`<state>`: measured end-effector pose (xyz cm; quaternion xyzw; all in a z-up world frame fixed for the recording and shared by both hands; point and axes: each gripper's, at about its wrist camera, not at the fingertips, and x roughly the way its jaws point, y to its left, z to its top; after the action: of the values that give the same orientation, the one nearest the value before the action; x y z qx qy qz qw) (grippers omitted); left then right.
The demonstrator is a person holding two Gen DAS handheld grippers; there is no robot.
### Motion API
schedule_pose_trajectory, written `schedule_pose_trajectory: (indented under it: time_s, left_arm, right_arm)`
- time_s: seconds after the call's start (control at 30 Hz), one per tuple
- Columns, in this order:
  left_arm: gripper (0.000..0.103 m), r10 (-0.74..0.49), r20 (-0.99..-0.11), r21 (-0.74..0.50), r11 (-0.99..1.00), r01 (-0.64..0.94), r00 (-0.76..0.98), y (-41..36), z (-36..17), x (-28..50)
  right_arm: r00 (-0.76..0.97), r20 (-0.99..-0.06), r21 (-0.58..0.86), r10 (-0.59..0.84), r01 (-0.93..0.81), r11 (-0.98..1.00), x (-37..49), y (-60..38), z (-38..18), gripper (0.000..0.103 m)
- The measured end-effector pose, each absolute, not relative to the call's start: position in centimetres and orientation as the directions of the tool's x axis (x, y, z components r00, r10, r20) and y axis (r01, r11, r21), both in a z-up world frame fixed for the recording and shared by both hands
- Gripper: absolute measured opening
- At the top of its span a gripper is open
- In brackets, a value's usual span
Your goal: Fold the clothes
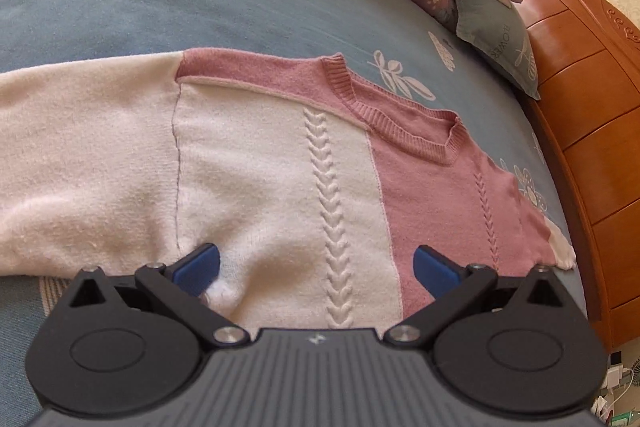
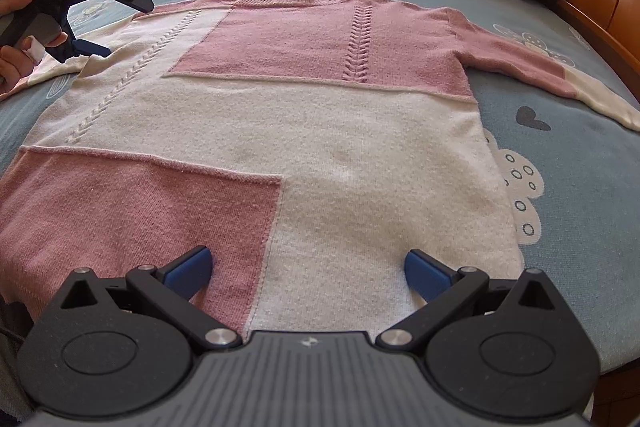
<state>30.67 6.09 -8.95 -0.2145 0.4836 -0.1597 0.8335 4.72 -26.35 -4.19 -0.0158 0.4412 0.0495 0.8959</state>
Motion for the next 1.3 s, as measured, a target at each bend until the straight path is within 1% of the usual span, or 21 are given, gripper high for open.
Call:
schedule_pose_trajectory:
  time_s: [0.1, 0.3, 0.4, 0.5, 0.53, 0.63, 0.8, 0.9, 0.97, 1.03, 1.13, 1.17, 1.23, 1.3]
  left_arm:
    - [0.102, -0.473, -0.734, -0.522, 0.852, 0.042, 0.487, 6.5, -9.0, 30.9]
    - [0.102, -0.364, -0.808, -0.394, 0.919, 0.035, 0.463, 3.9, -8.8, 32.4]
    - [0.102, -0.353, -0.835, -0.347, 0.933, 0.095, 0.421, 2.8, -8.5, 31.1]
    - [0.102, -0.354, -0.829, -0.330, 0.935, 0.131, 0.433, 3.0, -8.3, 29.9]
    - [0.102, -0.362, -0.823, -0.348, 0.930, 0.114, 0.438, 3.4, -8.6, 30.2]
    - [0.102, -0.343, -0.811, -0.328, 0.937, 0.118, 0.474, 3.6, -8.8, 32.1]
    - [0.102, -0.259, -0.843, -0.221, 0.966, 0.135, 0.472, 2.3, -8.5, 33.7]
    - [0.102, -0.225, -0.843, -0.176, 0.974, 0.144, 0.488, 2.2, -6.9, 32.5]
    - [0.102, -0.253, -0.823, -0.209, 0.967, 0.144, 0.509, 2.7, -5.6, 31.2]
    - [0.102, -0.326, -0.803, -0.292, 0.945, 0.147, 0.499, 3.1, -4.7, 29.9]
    - [0.102, -0.438, -0.784, -0.412, 0.897, 0.161, 0.440, 3.3, -5.0, 29.1]
    - [0.102, -0.459, -0.783, -0.433, 0.887, 0.163, 0.420, 3.1, -5.5, 29.0]
    - [0.102, -0.399, -0.818, -0.381, 0.915, 0.129, 0.414, 2.9, -6.7, 29.2]
    - [0.102, -0.310, -0.849, -0.303, 0.949, 0.087, 0.427, 3.0, -7.6, 29.3]
  right_arm:
    - [0.608, -0.791, 0.015, 0.075, -0.102, 0.995, 4.7, -26.3, -4.2, 0.103]
    - [0.610, -0.790, 0.013, 0.067, -0.092, 0.996, 4.6, -26.2, -4.2, 0.103]
    - [0.605, -0.793, 0.015, 0.069, -0.094, 0.995, 4.5, -26.4, -4.2, 0.103]
    - [0.608, -0.791, 0.015, 0.070, -0.096, 0.995, 4.5, -26.4, -4.2, 0.103]
    - [0.607, -0.791, 0.014, 0.068, -0.094, 0.995, 4.6, -26.3, -4.2, 0.103]
    - [0.605, -0.794, 0.013, 0.065, -0.089, 0.996, 4.6, -26.3, -4.2, 0.103]
    - [0.609, -0.791, 0.013, 0.062, -0.084, 0.996, 4.3, -26.3, -4.2, 0.103]
    - [0.609, -0.791, 0.014, 0.062, -0.084, 0.996, 4.3, -26.3, -4.2, 0.103]
    - [0.610, -0.790, 0.015, 0.063, -0.084, 0.996, 4.3, -26.4, -4.2, 0.103]
    - [0.613, -0.788, 0.015, 0.064, -0.084, 0.996, 4.3, -26.4, -4.3, 0.103]
    - [0.616, -0.785, 0.015, 0.063, -0.084, 0.996, 4.3, -26.3, -4.3, 0.103]
    - [0.617, -0.785, 0.014, 0.063, -0.083, 0.996, 4.3, -26.3, -4.3, 0.103]
    - [0.616, -0.786, 0.014, 0.062, -0.082, 0.997, 4.3, -26.3, -4.3, 0.103]
    - [0.614, -0.787, 0.014, 0.060, -0.079, 0.997, 4.3, -26.3, -4.3, 0.103]
